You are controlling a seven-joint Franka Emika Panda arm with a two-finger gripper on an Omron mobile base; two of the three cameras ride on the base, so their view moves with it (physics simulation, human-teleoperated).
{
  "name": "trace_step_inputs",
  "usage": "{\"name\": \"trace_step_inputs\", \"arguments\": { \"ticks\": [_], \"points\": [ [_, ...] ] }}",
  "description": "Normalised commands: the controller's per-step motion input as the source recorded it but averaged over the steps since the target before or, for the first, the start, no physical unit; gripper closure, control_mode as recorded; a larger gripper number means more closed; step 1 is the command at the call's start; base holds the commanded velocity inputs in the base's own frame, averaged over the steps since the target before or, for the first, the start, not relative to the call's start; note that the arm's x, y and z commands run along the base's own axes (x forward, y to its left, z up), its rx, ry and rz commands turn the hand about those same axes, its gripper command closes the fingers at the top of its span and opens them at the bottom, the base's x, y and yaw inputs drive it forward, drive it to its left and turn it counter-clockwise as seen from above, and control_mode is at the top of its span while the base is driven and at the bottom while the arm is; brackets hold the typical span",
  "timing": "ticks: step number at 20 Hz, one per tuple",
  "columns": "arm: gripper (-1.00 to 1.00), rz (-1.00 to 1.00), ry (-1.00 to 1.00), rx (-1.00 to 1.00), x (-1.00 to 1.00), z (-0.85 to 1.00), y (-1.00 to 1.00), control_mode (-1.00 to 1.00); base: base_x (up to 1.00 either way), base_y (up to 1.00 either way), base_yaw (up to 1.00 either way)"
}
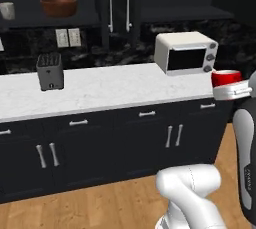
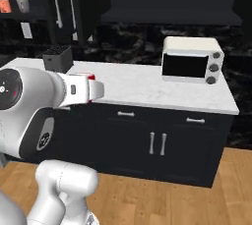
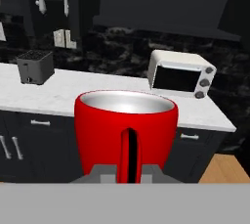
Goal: Gather all objects into one cabinet and sort the glasses and bowls to opposite sides.
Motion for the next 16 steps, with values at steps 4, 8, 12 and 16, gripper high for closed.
{"name": "trace_step_inputs", "arguments": {
  "ticks": [4,8,12,16],
  "points": [
    [1.00,0.00,0.00,0.00,0.00,0.00,0.00,1.00,-0.47,1.00,-0.04],
    [1.00,0.00,0.00,0.00,0.00,0.00,0.00,1.00,-0.27,1.00,-0.06],
    [1.00,0.00,0.00,0.00,0.00,0.00,0.00,1.00,-0.12,1.00,-0.07],
    [1.00,0.00,0.00,0.00,0.00,0.00,0.00,1.00,-0.07,1.00,-0.05]
  ]
}}
